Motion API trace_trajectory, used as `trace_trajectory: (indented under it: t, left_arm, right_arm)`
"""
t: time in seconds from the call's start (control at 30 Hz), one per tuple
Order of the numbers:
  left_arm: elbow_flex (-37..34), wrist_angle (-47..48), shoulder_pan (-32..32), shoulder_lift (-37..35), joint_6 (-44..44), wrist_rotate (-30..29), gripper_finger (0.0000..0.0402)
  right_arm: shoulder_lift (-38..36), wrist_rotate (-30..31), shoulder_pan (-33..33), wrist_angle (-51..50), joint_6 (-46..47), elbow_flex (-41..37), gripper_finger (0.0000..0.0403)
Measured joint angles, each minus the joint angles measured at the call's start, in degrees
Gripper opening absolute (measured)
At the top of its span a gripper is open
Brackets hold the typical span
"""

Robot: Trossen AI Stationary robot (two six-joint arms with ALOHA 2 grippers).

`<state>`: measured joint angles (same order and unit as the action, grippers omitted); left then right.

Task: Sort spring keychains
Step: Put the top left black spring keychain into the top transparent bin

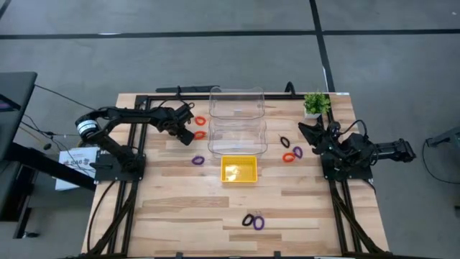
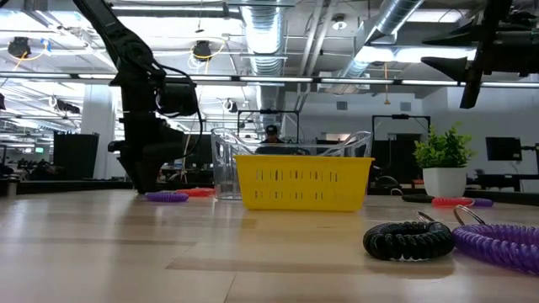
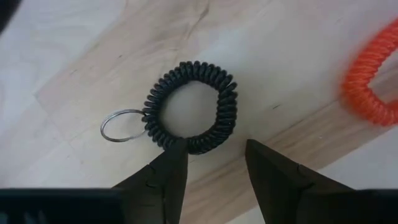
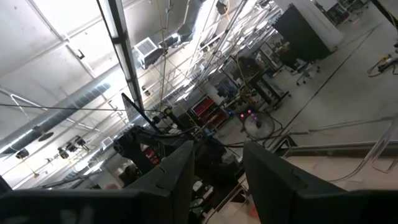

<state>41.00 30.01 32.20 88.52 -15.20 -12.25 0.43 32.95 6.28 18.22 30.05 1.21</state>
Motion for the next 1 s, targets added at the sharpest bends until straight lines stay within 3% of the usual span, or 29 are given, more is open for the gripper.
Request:
trace_trajectory:
  t: [0.3,0.5,0.7,1.0]
  left_arm:
    - [-0.1,-1.5,-0.7,-7.0,0.2,-0.9,0.0130]
    - [-0.1,-2.4,-0.6,-8.5,5.4,-0.9,0.0120]
    - [-0.5,-6.8,-0.6,-6.2,11.7,5.3,0.0120]
    - [-1.3,-9.0,-0.6,0.8,12.9,5.3,0.0122]
  right_arm:
    - [0.0,0.0,0.0,0.0,0.0,0.0,0.0130]
    - [0.0,0.0,0.0,0.0,0.0,0.0,0.0130]
    - [0.0,0.0,0.0,0.0,0.2,0.0,0.0130]
    - [0.0,-0.1,0.1,-0.2,1.6,0.0,0.0130]
